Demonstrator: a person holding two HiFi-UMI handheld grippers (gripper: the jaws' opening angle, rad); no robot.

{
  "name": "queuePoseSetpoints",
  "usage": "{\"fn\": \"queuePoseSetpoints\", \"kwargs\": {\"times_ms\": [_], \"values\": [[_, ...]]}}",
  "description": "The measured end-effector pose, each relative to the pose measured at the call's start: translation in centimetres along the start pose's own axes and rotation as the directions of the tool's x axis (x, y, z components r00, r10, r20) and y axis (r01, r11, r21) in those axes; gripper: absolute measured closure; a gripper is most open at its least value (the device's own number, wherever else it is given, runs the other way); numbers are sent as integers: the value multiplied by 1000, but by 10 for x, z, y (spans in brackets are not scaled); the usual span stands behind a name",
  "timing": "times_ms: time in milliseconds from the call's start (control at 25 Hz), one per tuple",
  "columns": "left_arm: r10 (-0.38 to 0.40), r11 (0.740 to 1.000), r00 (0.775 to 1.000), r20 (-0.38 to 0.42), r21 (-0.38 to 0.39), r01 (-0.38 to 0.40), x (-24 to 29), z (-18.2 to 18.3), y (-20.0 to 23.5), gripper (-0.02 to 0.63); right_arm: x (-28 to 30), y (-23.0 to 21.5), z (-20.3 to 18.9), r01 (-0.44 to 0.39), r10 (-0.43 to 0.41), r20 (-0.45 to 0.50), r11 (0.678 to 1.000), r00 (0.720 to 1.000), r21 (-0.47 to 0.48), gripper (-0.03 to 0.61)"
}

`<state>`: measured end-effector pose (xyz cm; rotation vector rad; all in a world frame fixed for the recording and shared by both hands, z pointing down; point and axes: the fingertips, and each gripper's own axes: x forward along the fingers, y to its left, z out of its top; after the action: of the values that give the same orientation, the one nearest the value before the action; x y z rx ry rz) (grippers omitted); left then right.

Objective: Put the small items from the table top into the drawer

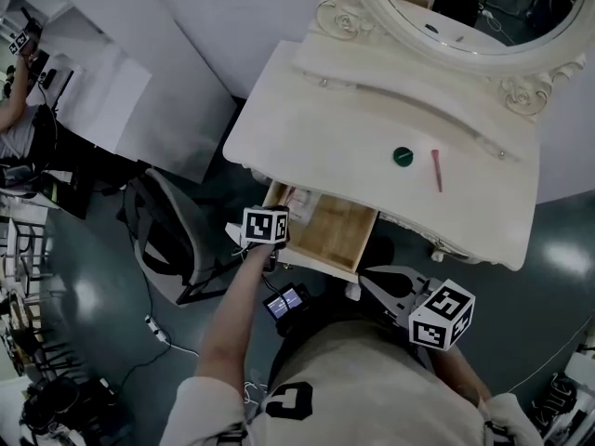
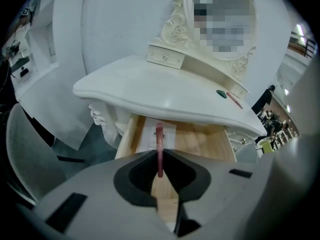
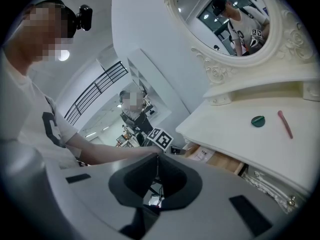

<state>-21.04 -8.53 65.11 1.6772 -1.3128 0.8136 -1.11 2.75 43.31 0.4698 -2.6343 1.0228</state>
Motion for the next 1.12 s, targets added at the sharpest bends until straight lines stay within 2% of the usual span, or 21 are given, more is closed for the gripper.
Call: {"fn": "queuePoseSetpoints", "kwargs": {"times_ms": [240,640,880,1120], "values": [[22,998,1000,-9,-61,-23,14,1,11,526,-3,-6,-2,14,-14,0,1000,1000,13,549],[52,998,996,-79,-38,-55,37,-3,20,526,-5,-11,-4,19,-19,-7,1000,1000,18,549],[49,993,995,-92,-102,-59,51,-5,25,526,-15,-20,-9,54,-53,-11,998,999,38,549],[80,993,987,-137,-80,-91,60,-11,34,526,-20,-22,-10,67,-67,-21,997,998,38,549]]}}
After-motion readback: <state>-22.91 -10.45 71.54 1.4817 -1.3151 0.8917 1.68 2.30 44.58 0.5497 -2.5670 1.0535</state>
